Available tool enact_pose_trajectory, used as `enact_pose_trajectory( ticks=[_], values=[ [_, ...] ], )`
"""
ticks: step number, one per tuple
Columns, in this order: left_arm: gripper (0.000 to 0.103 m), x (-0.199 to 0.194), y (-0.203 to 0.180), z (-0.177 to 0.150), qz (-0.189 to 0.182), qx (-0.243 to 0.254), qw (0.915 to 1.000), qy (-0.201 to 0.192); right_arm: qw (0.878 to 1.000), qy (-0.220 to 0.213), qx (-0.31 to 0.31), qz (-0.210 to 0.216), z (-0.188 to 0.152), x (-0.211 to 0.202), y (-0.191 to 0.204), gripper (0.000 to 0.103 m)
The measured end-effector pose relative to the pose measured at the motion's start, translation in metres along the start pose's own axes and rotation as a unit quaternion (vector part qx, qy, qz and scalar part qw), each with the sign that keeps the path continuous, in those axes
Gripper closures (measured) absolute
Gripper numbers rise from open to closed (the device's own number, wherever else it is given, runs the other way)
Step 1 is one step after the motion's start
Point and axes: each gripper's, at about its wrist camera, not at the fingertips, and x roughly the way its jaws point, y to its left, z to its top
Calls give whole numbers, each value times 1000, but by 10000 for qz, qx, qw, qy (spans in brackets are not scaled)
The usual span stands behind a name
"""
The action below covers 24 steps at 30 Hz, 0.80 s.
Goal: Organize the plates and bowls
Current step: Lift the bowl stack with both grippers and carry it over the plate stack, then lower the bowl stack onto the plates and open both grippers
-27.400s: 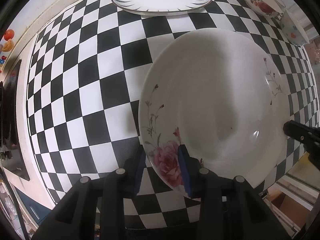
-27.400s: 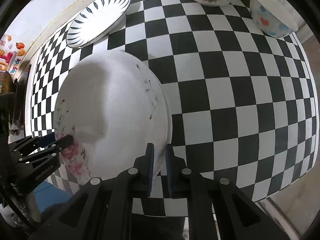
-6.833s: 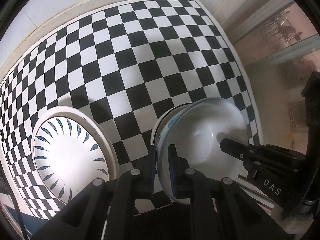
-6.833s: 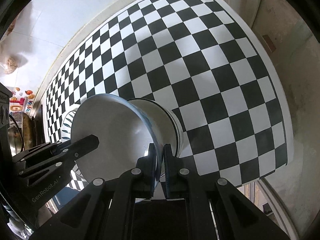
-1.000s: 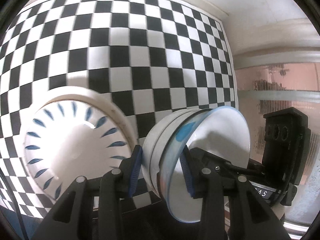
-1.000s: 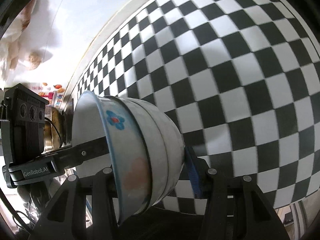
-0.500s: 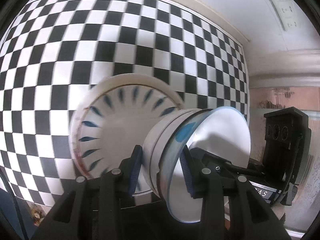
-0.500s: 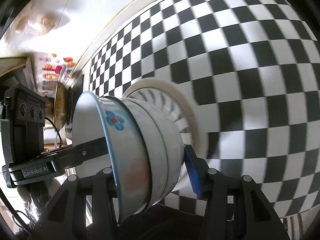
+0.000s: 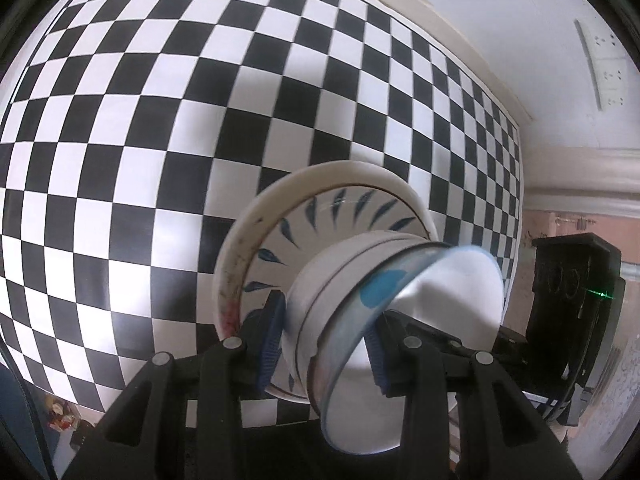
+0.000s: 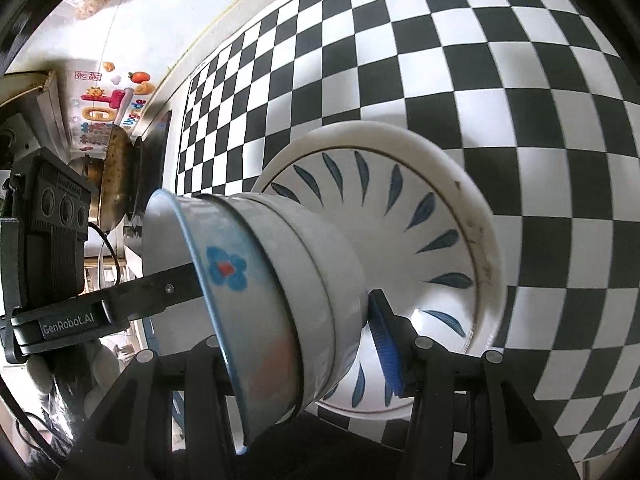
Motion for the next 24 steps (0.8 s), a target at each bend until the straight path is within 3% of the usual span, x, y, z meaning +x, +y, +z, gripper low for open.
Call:
enact_pose_trajectory(
  ticks=[24],
  values=[
    [69,18,-3,-4,48,30,9998,176,9998,105,127,-151,2,-1,-19,52]
  ],
)
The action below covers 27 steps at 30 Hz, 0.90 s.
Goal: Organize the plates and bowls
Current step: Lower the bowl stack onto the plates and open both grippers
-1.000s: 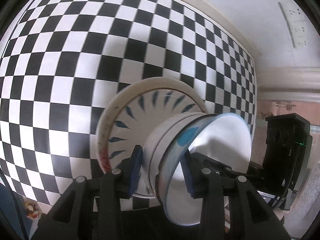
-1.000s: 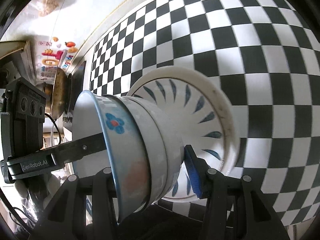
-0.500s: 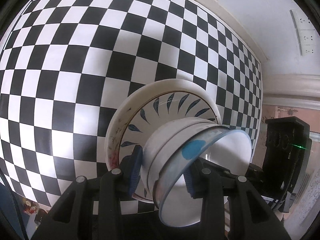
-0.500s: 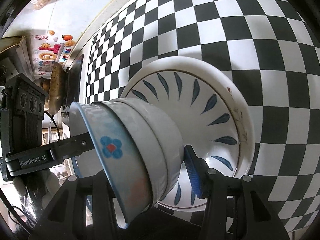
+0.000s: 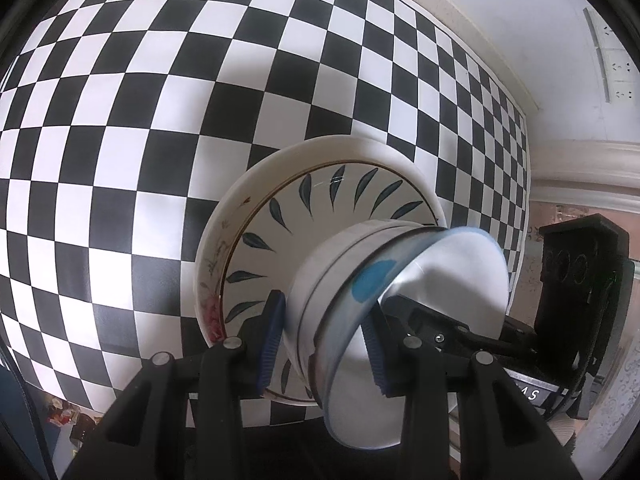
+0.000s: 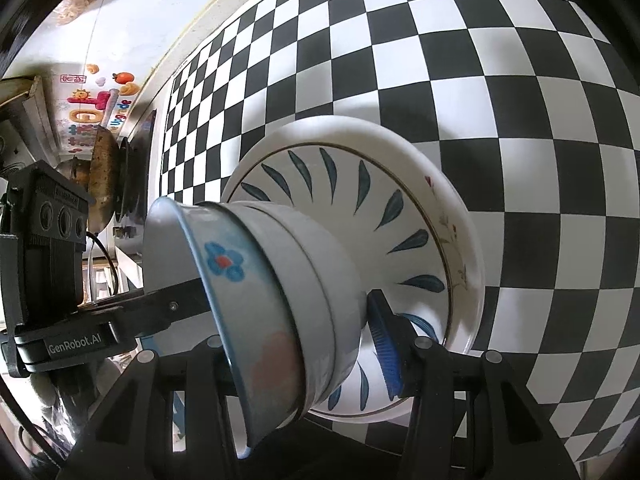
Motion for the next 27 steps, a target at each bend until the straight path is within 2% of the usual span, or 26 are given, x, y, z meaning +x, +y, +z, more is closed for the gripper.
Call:
enact_pose_trajectory(
  ticks=[24,27],
  values=[
    [69,-4,-6,-6,253,-15,9994,-214,9995,-161,10,-256,-7,-5,11,53],
    [69,-10,-6,-7,321,-23,9989,-343,9992,-207,-24,-348,-6,-8,12,53]
  ],
)
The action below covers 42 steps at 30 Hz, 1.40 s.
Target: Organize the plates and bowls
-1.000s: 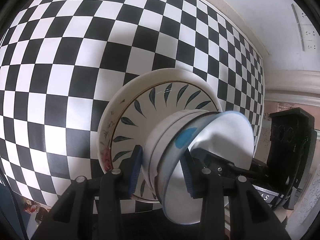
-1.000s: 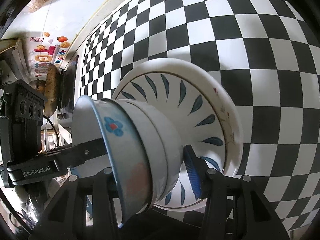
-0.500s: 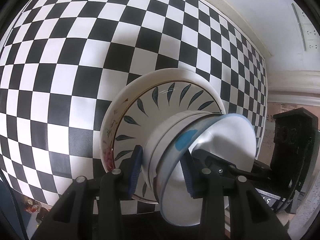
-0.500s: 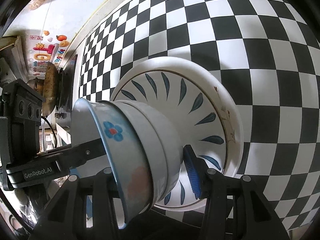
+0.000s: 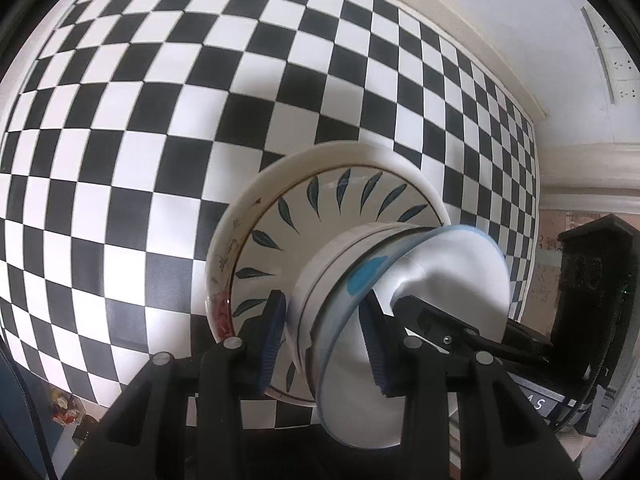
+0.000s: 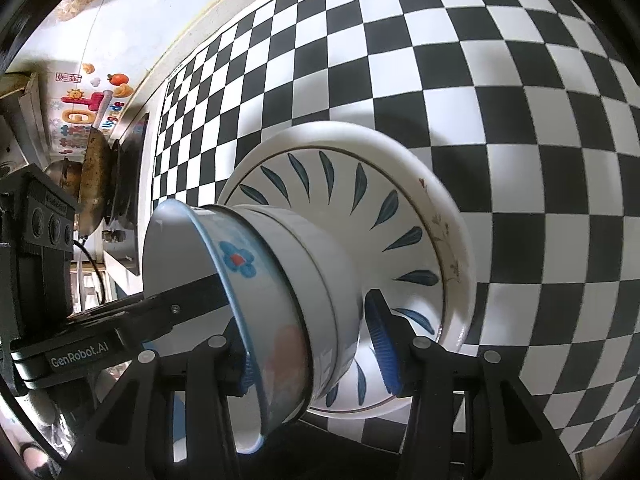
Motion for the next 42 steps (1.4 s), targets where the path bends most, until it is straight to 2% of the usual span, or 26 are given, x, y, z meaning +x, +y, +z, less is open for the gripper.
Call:
enact_pose_trajectory(
  ticks=[6,10,12,14,16,18,19,21,24,29,31,35,39,42],
  values=[
    [69,-18,-9,-6,423,197,9981,-405,9987,-177,-164,-438,-1,-15,5,53],
    [66,-30,-15,-13,860,352,9932,-707,9953,-350,-357,-830,-8,-31,14,52],
    [66,-37,-19,-20,1092,431,9891,-888,9927,-496,-456,-1000,-12,-40,19,43],
    [66,-43,-21,-28,1245,503,9856,-1029,9886,-675,-578,-1211,-17,-51,25,17],
    [66,-49,-23,-35,1371,582,9820,-1163,9834,-908,-700,-1409,-25,-65,32,7],
    [47,-54,-26,-43,1451,726,9779,-1317,9803,-1086,-747,-1472,-32,-76,38,0],
    [43,-59,-27,-47,1479,774,9752,-1453,9775,-1216,-774,-1540,-37,-83,40,0],
    [19,-71,-29,-57,1502,860,9686,-1783,9702,-1479,-833,-1731,-45,-94,47,0],
    [7,-87,-31,-66,1412,878,9638,-2086,9567,-1885,-930,-2012,-60,-109,58,0],
    [4,-114,-33,-81,1372,871,9521,-2589,9387,-2390,-947,-2297,-82,-134,74,0],
    [4,-123,-37,-88,1486,964,9461,-2712,9300,-2625,-935,-2397,-93,-146,81,0],
    [4,-140,-46,-110,1463,1132,9397,-2878,9235,-2817,-924,-2436,-112,-162,94,0],
    [4,-157,-53,-135,1570,1242,9295,-3098,9175,-3027,-934,-2404,-139,-181,110,0],
    [4,-172,-56,-154,1478,1264,9253,-3257,9119,-3213,-976,-2358,-162,-198,122,0]
  ],
)
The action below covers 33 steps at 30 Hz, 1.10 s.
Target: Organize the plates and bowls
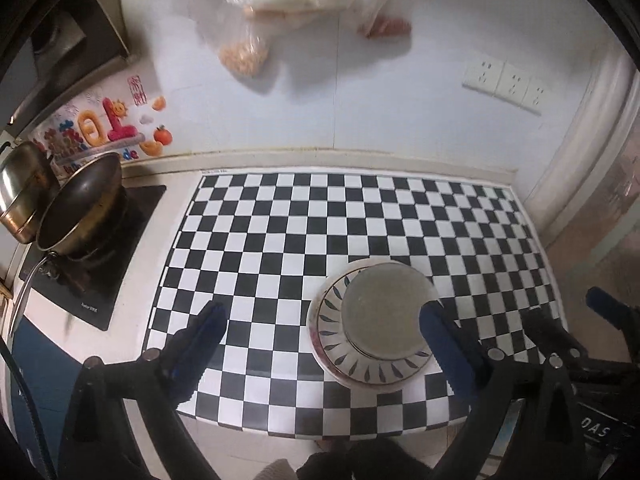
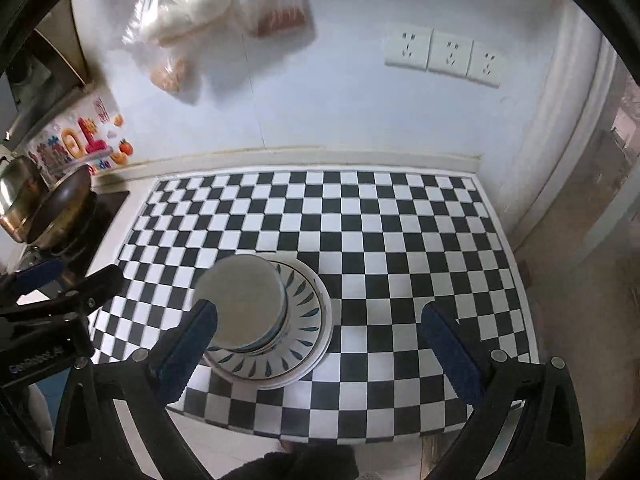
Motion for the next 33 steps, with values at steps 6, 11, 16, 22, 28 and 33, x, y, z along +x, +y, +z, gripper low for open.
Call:
enact_pose_trajectory(
  ticks=[6,11,16,22,28,33],
  values=[
    [4,-50,-2,-11,-50,-92,9996,-274,9988,-494,32,52,-8,-64,-4,0],
    [3,-101,-10,-31,51,-53,9982,-590,9961,-874,39,121,-27,-121,-7,0],
    [0,-154,-13,-61,221,-49,9953,-938,9935,-1127,59,118,-56,-171,-15,0],
    [0,-200,-10,-96,389,-157,9938,-1032,9927,-1193,67,179,-96,-222,-19,0],
    [0,-240,-5,-127,436,-118,9932,-1069,9923,-1203,50,280,-135,-271,-11,0],
    [0,-272,5,-149,385,-149,9916,-1225,9893,-1446,-3,187,-162,-317,2,0]
  ],
)
